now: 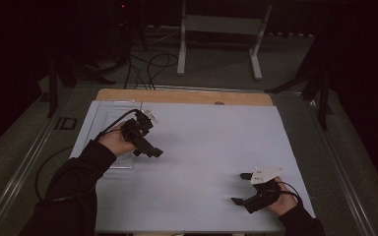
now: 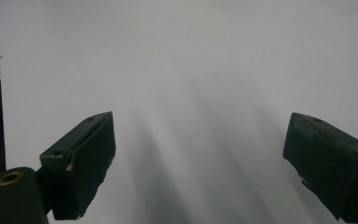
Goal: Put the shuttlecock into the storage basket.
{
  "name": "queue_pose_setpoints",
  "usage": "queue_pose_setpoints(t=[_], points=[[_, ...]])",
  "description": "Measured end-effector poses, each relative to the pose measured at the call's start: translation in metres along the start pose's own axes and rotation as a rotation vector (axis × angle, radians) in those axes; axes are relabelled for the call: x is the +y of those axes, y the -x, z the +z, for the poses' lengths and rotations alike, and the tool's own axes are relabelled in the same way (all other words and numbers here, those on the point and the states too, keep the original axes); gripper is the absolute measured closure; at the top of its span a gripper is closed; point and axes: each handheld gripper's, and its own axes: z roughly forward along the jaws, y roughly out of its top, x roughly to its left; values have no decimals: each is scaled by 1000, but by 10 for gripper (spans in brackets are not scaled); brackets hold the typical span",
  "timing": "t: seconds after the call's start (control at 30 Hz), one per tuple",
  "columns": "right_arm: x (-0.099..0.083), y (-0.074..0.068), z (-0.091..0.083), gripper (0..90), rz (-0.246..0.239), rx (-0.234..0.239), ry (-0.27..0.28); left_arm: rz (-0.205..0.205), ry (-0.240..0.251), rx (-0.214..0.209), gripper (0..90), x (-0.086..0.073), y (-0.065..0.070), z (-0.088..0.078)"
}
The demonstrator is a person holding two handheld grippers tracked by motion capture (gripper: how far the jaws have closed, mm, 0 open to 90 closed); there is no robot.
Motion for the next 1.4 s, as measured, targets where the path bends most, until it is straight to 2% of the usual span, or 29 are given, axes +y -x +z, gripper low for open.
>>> queue_pose_setpoints(t=[0.23,0.37,0.53,0.6,0.8,0.93,1.1,1.4], points=[[0,0,0,91,-3,0,-1,24,2,-18,0,1,9,7],[0,0,0,91,-2,-1,-1,43,28,-52,0,1,21,12],[0,-1,0,91,-5,-1,-1,87,26,-75,0,0,28,21],[0,0,0,91,-4,0,-1,108,41,-101,0,-1,31,24],[0,0,0,91,-5,0,-2,130,26,-94,0,-3,36,30],[0,0,0,91,-4,-1,-2,139,50,-99,0,-6,43,34],[0,0,0,91,-5,-1,-2,160,57,-96,0,-9,50,37],[1,-1,1,91,-8,4,-2,166,69,-108,0,-21,58,41]])
